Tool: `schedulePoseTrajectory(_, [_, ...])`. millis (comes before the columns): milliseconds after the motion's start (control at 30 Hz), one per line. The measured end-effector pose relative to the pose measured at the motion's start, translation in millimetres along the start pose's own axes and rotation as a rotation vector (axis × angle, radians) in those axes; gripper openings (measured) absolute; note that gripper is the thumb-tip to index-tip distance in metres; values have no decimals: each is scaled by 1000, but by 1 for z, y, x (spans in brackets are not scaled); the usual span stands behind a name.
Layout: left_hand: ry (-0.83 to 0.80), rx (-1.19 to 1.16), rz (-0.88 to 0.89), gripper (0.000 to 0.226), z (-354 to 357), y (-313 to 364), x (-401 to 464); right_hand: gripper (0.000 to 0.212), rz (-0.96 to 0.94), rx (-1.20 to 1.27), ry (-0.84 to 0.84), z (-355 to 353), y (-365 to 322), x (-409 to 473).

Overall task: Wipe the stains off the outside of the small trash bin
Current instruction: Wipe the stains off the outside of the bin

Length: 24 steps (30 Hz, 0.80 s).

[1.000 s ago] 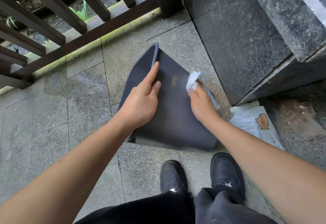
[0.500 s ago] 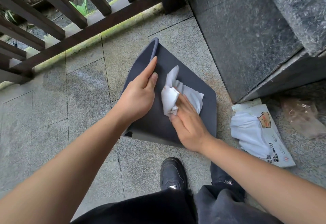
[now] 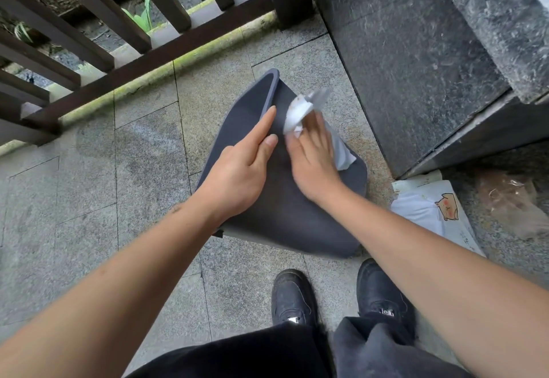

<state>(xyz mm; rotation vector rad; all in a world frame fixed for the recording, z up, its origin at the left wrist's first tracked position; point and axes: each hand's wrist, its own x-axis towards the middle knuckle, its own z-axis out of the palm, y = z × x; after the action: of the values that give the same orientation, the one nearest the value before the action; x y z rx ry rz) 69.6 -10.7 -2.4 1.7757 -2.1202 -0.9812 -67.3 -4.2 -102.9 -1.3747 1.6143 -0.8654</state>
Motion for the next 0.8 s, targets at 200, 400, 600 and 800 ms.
schedulePoseTrajectory(200, [0,-73,9,45,6,1,-9,63,-335,-58,-50,13,-16,-56])
schedulePoseTrajectory(400, [6,-97,-33,46,5,-3,-8,55,-404,-90,-77,15,32,-85])
schedulePoseTrajectory(600, [-2,-139,-60,46,5,-2,-10,66,158,83,14,5,85,-83])
schedulePoseTrajectory(800, [-4,-140,-74,46,9,7,-1,63,446,300,98,-10,102,-64])
